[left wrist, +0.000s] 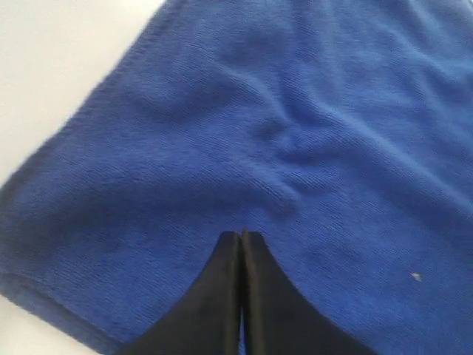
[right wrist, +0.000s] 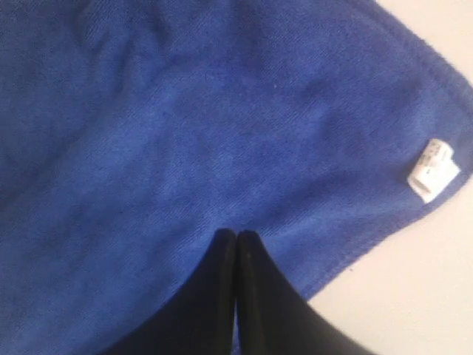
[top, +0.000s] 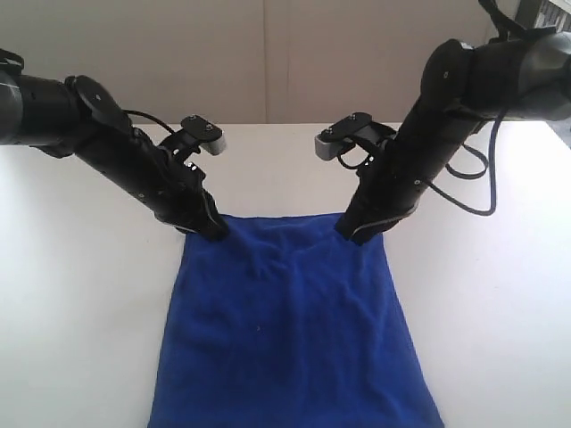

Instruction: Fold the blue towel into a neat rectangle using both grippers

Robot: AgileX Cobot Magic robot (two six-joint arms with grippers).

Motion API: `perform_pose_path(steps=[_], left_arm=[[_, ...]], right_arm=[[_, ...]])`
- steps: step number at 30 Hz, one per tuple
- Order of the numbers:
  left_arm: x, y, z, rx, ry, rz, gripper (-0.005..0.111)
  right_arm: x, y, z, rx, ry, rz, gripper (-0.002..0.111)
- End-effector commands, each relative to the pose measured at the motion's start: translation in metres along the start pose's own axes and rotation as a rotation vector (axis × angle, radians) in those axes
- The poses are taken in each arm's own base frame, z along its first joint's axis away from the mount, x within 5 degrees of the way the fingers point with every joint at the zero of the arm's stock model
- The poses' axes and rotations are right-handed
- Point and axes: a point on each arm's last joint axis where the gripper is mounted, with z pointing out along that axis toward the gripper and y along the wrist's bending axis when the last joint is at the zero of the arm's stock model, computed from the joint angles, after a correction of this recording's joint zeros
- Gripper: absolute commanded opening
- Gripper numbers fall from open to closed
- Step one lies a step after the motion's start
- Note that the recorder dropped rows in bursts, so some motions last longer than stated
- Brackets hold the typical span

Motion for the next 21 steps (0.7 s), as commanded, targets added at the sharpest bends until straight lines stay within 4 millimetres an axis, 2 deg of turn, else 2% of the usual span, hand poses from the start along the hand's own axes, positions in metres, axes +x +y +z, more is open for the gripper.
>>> perform_pose_path(steps=[1, 7, 12, 17, 21], left_arm=[[0.025, -0.012, 0.014, 0.081, 0.071, -0.077, 0.000], [0.041, -0.022, 0.030, 0.152, 0.011, -0.140, 0.000], [0.053, -0.021, 0.036, 0.120, 0.049, -0.143, 0.000], [0.065, -0.019, 0.036, 0.084, 0.153, -0.136, 0.000], [0.077, -0.013, 0.034, 0.010, 0.279, -0.134, 0.000]], right_arm=[[0.015, 0.003, 0.014, -0.004, -0.004, 0.048, 0.000], [0.032, 0.007, 0.036, -0.002, -0.039, 0.090, 0.000], [0.042, 0.010, 0.055, -0.008, -0.012, 0.096, 0.000], [0.049, 0.008, 0.071, -0.018, 0.034, 0.103, 0.000], [0.049, 0.008, 0.072, -0.017, 0.034, 0.104, 0.000]])
